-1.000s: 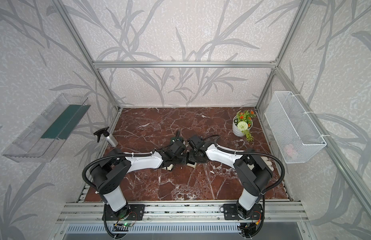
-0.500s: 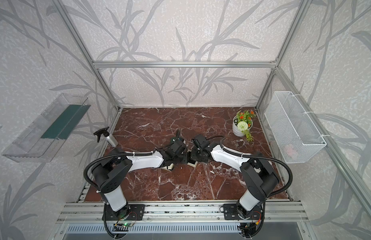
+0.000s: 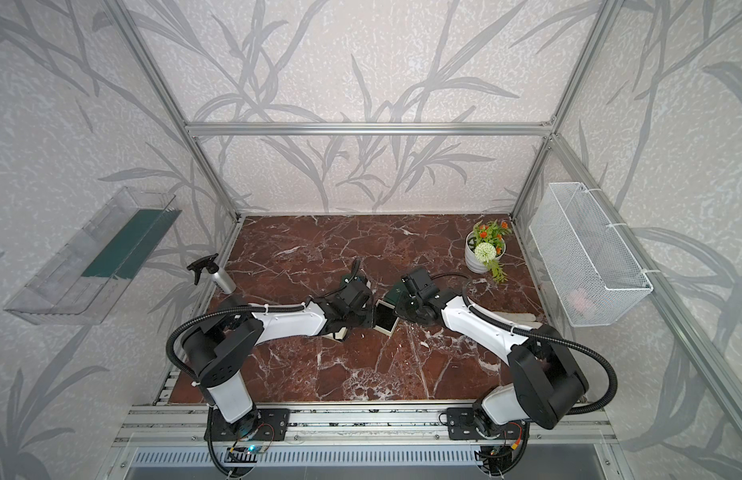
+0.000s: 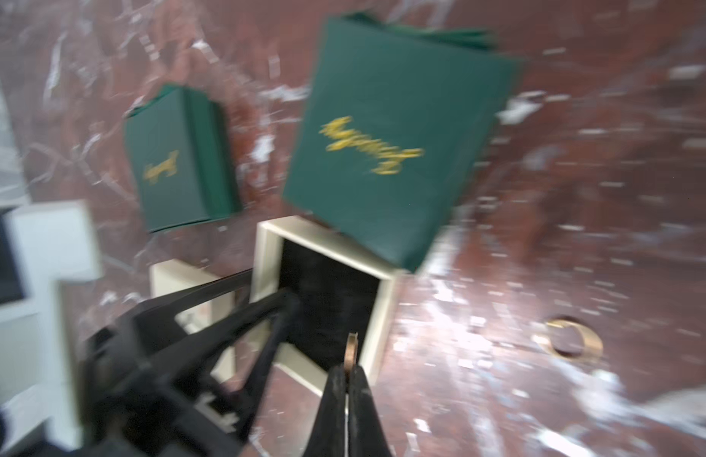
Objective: Take the rings out of the lift-off lid box
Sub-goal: Take out the ring from the jewelry box, then place the ring at the center of the board.
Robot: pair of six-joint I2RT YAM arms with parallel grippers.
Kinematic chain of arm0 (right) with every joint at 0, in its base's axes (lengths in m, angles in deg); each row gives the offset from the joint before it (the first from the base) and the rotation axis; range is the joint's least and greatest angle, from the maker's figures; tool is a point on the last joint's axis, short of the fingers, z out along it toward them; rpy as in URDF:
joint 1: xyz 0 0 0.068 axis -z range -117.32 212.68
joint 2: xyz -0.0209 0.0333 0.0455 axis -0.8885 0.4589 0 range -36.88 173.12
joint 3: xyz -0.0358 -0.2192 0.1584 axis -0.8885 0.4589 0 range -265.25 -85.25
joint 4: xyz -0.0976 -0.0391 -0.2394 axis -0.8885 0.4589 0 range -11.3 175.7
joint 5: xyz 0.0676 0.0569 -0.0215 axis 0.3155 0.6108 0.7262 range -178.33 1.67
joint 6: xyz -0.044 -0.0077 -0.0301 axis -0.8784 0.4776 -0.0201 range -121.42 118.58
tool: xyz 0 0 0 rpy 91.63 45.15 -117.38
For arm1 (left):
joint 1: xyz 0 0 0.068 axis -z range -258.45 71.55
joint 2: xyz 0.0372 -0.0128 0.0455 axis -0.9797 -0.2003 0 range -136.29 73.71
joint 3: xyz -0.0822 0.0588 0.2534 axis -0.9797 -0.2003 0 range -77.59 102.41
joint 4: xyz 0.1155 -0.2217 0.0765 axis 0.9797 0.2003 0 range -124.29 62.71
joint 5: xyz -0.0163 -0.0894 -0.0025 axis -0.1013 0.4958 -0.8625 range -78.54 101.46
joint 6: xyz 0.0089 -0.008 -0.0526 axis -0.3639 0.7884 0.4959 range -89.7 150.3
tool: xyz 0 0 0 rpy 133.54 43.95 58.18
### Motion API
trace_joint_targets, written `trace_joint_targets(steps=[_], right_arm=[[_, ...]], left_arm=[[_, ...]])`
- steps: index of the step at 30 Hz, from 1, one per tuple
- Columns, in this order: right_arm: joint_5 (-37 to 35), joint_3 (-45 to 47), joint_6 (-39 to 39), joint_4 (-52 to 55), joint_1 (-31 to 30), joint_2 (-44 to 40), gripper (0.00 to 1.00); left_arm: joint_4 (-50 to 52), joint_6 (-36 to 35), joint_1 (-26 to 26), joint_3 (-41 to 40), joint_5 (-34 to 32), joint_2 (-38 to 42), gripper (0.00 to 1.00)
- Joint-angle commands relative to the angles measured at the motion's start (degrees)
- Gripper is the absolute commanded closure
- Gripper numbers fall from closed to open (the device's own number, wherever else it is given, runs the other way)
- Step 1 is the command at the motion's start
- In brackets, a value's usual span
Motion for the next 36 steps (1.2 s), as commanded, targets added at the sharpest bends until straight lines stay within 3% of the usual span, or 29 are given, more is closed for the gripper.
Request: trace_joint_targets(steps=[1, 7, 14, 27, 29, 32, 36], right_arm=[[-9.63, 1.16, -2.62, 9.54, 1.15, -3.32, 1.00], [-18.25, 1.98, -6.26, 15.29, 1.54, -3.59, 1.00], [-17.60, 1.16, -9.74, 13.21, 1.64, 1.72, 1.00], [-11.29, -2.09, -12.96, 10.44, 1.67, 9.42, 1.00], [-10.69, -2.50, -13.10, 10.58, 1.56, 9.38, 0.91], [-11.33, -3.53, -12.98, 11.81, 0.66, 9.25, 0.61], [-12.27, -5.31, -12.23, 13.50, -1.40, 9.12, 0.31]], left_arm=[[4.77, 0.06, 0.15, -2.28, -0.72, 2.42, 0.52], [6.32, -0.19, 0.26, -3.16, -1.61, 6.92, 0.51], [9.16, -2.89, 0.55, -2.78, -5.41, 14.59, 0.40], [12.32, -2.92, 0.55, -5.78, -9.73, 20.70, 0.29], [12.49, -2.79, 0.62, -6.30, -10.23, 21.28, 0.27], [12.88, -2.94, 0.54, -7.29, -11.18, 22.24, 0.24], [13.31, -3.26, 0.46, -8.73, -12.59, 23.97, 0.17]])
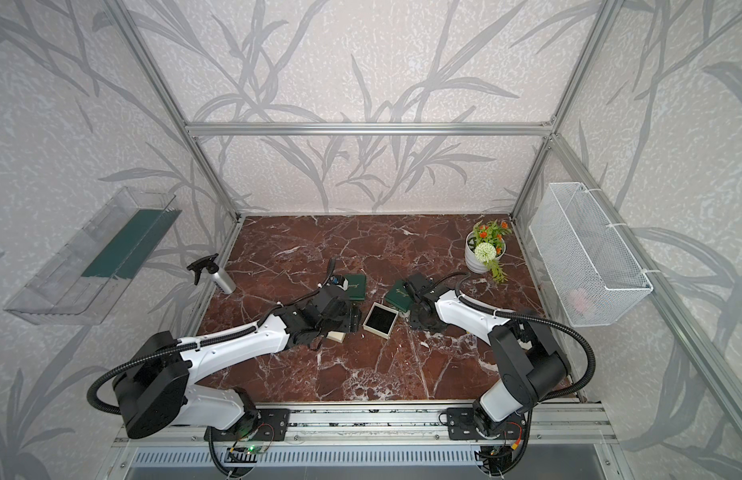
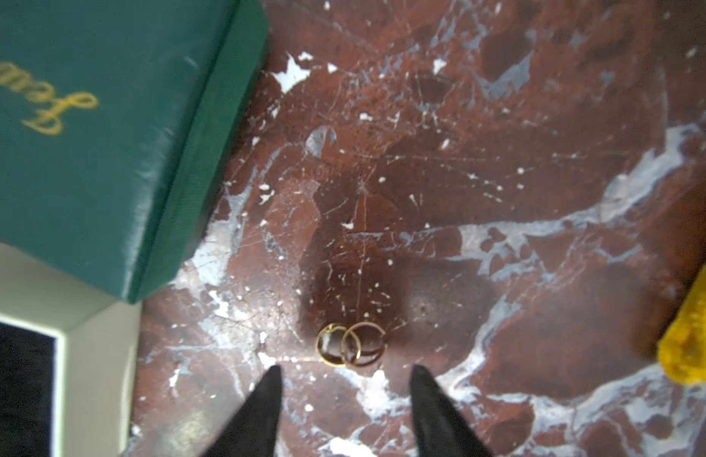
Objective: Take the rings out of the lift-off lid box
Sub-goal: Place the ring at the center of the board, then move the lid to the center of the board.
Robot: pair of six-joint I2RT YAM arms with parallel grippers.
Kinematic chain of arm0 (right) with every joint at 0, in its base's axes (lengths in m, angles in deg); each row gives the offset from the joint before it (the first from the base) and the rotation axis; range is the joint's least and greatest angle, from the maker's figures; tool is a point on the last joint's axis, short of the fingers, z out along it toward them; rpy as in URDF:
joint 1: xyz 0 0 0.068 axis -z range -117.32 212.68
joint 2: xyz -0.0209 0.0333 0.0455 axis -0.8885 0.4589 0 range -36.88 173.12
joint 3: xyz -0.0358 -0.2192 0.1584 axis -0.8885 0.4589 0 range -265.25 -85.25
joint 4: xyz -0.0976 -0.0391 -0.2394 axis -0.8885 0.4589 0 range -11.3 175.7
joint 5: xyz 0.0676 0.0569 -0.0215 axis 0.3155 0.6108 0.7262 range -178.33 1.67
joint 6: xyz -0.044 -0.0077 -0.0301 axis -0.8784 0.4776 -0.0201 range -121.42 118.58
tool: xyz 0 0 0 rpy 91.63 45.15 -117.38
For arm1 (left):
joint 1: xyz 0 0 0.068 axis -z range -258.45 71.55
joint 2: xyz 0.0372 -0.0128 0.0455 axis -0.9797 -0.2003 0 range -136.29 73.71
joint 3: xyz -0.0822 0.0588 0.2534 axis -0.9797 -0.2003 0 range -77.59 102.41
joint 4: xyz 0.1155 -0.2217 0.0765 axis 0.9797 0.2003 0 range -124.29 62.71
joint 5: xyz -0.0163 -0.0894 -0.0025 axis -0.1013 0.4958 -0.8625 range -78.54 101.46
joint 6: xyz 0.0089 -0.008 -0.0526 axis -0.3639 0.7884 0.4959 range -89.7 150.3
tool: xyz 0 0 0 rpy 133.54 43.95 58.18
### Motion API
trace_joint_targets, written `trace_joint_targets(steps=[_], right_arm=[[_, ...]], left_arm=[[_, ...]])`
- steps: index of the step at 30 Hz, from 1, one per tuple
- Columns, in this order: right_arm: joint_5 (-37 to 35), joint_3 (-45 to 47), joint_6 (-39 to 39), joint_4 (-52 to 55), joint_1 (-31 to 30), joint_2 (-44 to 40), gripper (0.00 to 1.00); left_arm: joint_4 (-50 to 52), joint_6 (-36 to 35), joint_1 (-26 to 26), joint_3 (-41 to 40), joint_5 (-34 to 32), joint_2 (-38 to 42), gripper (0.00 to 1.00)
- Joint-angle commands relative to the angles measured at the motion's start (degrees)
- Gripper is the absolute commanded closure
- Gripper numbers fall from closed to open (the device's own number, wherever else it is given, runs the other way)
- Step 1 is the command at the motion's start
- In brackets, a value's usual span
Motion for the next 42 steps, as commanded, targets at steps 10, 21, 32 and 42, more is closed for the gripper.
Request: trace_joint_targets(steps=[10, 21, 32, 42], right_arm=[[10.41, 0.95, 2.54, -8.42, -3.81, -4.11, 0.25], [15.46, 1.97, 0.33, -12.89, -10.04, -10.05, 0.24], [18.24, 3.06, 1.91, -17.85, -12.29, -9.68, 0.23], [19.00, 0.05, 2.99, -17.38, -14.36, -5.99, 0.15]], left_arm=[[3.20, 1.61, -6.34, -6.74, -3.18, 7.23, 0.18], [0.83, 0.33, -15.13, -11.01, 0.01, 6.55, 0.23], [-2.91, 0.58, -15.46, -11.91, 6.52, 1.95, 0.31], [-7.43, 6.06, -12.55, -14.79, 11.96, 2.58, 0.33]])
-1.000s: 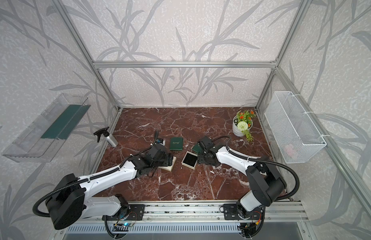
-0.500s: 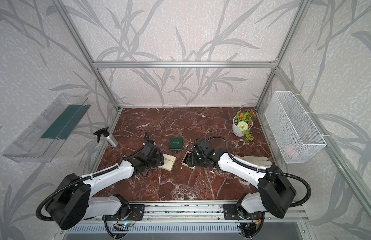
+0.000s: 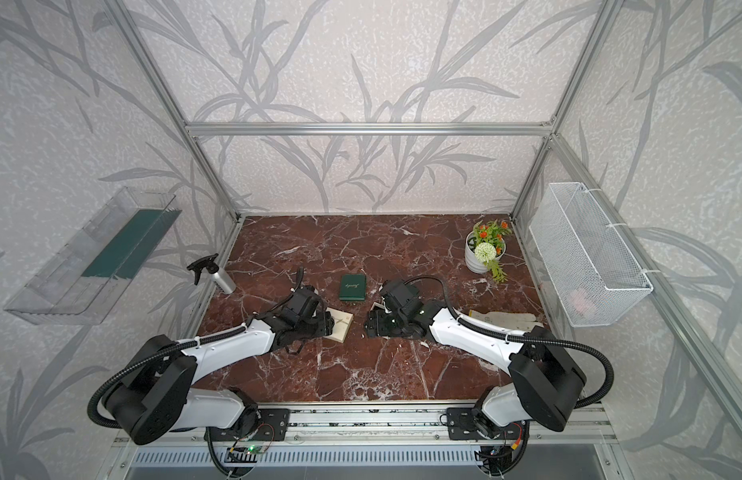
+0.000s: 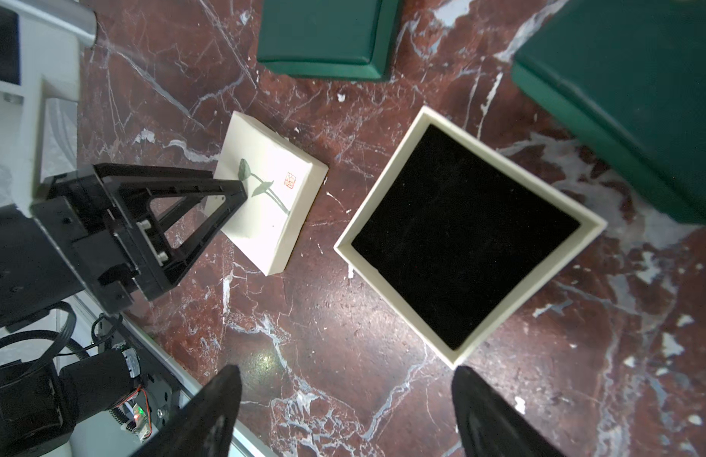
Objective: Take the rings out of the lift-off lid box
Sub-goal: Move the lid to the center of the board, then pick up the lid from the center of the board.
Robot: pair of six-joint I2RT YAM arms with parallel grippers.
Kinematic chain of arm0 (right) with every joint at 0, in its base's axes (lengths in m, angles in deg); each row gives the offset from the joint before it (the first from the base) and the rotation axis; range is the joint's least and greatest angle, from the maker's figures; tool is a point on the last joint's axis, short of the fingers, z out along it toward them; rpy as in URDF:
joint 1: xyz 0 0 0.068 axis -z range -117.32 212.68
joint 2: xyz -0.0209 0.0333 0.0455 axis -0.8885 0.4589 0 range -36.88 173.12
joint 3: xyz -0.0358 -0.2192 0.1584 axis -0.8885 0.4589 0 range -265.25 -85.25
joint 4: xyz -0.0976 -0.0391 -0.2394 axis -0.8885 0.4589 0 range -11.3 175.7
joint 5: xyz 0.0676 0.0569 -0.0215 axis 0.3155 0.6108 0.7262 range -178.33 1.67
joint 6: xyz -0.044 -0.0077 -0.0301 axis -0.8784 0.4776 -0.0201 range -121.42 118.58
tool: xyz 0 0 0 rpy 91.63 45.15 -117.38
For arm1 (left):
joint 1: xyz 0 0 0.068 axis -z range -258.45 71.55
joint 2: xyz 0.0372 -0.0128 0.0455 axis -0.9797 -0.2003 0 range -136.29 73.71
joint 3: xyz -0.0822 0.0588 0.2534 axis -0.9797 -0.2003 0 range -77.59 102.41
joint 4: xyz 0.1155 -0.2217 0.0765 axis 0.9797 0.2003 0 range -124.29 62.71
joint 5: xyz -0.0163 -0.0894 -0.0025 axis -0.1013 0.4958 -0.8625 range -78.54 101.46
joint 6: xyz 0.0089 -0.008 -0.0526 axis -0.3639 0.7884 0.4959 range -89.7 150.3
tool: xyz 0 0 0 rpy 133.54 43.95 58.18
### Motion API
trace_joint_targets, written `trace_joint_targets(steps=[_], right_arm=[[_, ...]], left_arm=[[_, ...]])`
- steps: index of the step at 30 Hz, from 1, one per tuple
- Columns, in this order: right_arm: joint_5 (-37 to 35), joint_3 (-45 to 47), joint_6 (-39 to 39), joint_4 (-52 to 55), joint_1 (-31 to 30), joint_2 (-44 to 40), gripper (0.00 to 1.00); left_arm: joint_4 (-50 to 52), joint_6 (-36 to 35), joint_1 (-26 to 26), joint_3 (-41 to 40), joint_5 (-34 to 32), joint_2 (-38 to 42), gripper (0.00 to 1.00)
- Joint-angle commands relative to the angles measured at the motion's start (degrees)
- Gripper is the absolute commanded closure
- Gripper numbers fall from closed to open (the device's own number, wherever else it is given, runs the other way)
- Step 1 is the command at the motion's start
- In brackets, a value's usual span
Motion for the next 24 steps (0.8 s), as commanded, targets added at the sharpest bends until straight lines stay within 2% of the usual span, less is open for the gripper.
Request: trace_joint_targets(steps=[1, 6, 16, 19, 24], right_arm=[[0.77, -2.51, 0.46, 0.14, -0.76, 1.46, 0.14], [-0.58, -6.39, -0.40, 3.63, -2.36, 4.60, 0.07], [-1.65, -12.16, 1.60, 8.73, -5.66, 10.60, 0.05], [-1.25, -14.47, 2.65, 9.26, -6.75, 13.05, 0.03], [-0.85, -19.14, 4.77, 10.85, -8.74, 18.47, 0.00]], left_arm=[[-2.39, 4.01, 2.58, -2.22, 2.69, 1.43, 0.34], [-2.38, 5.67, 7.46, -2.75, 0.61, 5.16, 0.34], [6.40, 4.66, 7.73, -4.76, -6.88, 17.70, 0.28], [9.22, 3.80, 7.48, -5.81, -9.34, 21.37, 0.23], [11.34, 4.06, 6.78, -7.53, -9.73, 26.42, 0.14]])
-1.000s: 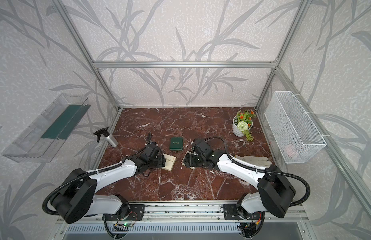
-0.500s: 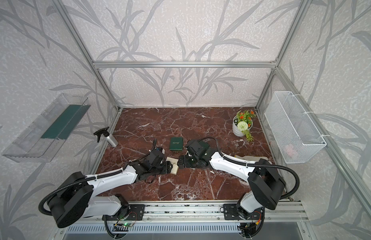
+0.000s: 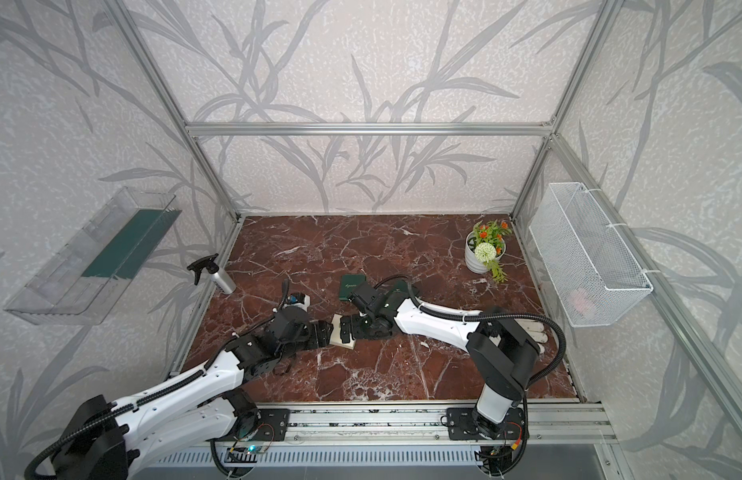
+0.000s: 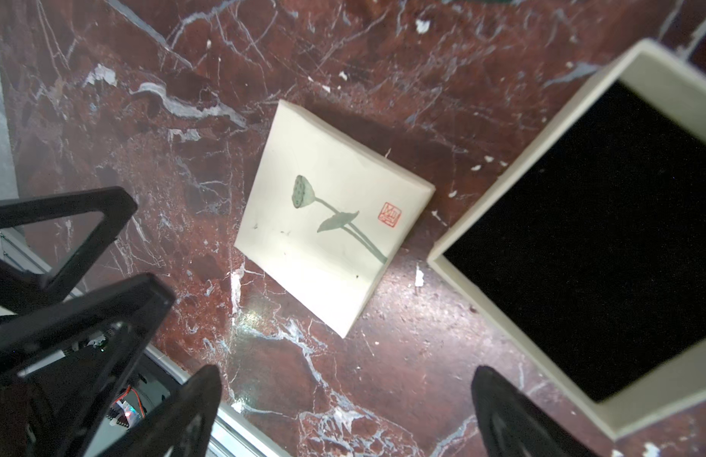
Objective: Take the rings out of the lift-off lid box
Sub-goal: Pick up the lid from the center of the board.
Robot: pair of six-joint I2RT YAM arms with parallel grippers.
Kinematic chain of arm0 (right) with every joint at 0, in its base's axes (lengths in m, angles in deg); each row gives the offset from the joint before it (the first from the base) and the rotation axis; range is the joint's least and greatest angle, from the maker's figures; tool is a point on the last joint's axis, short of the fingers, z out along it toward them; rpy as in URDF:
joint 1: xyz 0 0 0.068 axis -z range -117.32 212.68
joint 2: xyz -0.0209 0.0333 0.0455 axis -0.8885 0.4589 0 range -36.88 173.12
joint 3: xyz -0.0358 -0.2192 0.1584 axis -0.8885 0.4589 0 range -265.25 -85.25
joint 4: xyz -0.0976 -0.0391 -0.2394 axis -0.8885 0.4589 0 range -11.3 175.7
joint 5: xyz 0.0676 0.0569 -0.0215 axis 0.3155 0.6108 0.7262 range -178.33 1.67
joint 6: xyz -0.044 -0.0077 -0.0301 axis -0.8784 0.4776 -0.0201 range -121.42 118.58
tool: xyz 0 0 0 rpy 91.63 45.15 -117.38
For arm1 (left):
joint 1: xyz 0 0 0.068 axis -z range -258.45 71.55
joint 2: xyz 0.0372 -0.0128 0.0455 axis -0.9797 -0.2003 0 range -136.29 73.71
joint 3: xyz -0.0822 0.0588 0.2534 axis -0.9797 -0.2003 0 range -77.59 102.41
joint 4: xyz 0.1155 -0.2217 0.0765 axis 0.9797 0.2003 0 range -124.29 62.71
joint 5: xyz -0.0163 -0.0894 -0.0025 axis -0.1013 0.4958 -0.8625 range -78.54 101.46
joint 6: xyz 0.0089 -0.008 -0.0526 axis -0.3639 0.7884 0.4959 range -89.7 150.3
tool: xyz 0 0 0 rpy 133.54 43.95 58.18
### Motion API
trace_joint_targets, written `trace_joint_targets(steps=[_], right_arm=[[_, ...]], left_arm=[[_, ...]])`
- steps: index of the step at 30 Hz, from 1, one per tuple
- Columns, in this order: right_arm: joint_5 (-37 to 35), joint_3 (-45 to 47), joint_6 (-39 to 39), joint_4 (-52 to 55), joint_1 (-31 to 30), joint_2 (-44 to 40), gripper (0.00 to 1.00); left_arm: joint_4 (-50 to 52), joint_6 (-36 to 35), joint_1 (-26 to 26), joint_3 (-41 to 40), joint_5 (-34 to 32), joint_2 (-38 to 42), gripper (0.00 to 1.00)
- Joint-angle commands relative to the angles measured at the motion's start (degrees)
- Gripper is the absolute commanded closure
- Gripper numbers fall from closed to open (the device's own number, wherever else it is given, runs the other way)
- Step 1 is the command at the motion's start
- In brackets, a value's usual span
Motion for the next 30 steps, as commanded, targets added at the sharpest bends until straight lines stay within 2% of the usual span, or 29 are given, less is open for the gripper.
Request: trace_joint_targets(steps=[1, 11, 19, 30], right_arm=[[0.04, -3.30, 2.30, 2.30, -1.43, 3.25, 0.01], [-1.84, -8.80, 3.99, 4.08, -2.11, 9.72, 0.01], [-2.53, -12.98, 4.00, 5.62, -2.15, 13.43, 0.01], [-9.81, -21.86, 2.38, 14.16, -2.88, 18.86, 0.01]], left_arm=[[3.90, 0.26, -0.51, -1.19, -2.78, 3.30, 0.13], [6.62, -0.56, -1.50, -2.71, -5.38, 10.81, 0.09], [7.27, -1.59, -2.26, -2.18, -5.60, 11.00, 0.09], [7.33, -1.82, -2.61, -2.10, -5.72, 11.26, 0.09]])
